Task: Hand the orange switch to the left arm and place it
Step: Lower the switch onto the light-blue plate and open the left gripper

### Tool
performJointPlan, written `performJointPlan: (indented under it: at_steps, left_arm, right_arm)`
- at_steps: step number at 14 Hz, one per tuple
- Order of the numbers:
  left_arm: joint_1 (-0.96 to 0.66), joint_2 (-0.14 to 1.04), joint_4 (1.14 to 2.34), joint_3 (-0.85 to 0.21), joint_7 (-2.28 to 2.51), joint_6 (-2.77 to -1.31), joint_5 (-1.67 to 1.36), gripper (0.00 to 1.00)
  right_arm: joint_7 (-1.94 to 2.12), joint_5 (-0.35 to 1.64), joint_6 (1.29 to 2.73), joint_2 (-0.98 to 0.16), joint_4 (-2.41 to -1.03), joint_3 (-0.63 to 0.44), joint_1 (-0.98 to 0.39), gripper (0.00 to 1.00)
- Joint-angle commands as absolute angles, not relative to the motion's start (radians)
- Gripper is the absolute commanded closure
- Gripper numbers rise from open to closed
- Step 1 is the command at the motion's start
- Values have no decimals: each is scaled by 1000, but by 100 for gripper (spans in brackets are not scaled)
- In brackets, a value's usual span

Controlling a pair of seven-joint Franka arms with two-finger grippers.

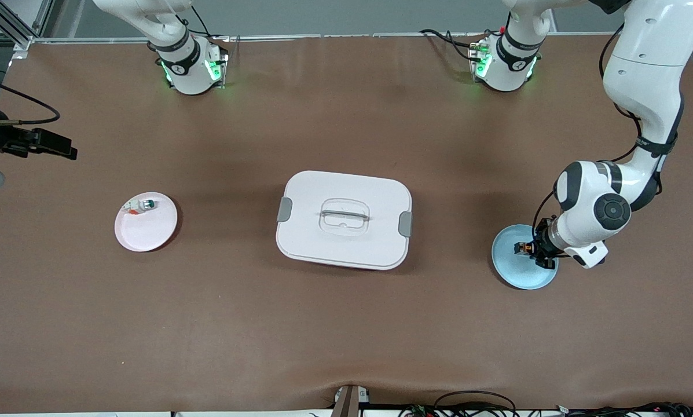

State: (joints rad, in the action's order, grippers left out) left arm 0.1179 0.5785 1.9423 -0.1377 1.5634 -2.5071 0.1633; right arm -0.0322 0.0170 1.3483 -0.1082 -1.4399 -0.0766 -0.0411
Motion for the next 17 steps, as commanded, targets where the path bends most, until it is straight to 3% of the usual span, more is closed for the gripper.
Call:
performJointPlan:
  at_steps: [1,11,17]
  left_arm:
    - [117,583,1933,-140,1588,-2519,189,0]
    - [107,506,1919,-156,1539,-2477,187,0]
    - [100,480,1924,-156,883,-2476,189,0]
  right_arm:
    - [-55,24,1367,-61,-1489,-91,-57,0]
    - [-60,26,1450,60,-1621,-89,-57,0]
    - [-106,28,1462,77,-1628,-89,-51,0]
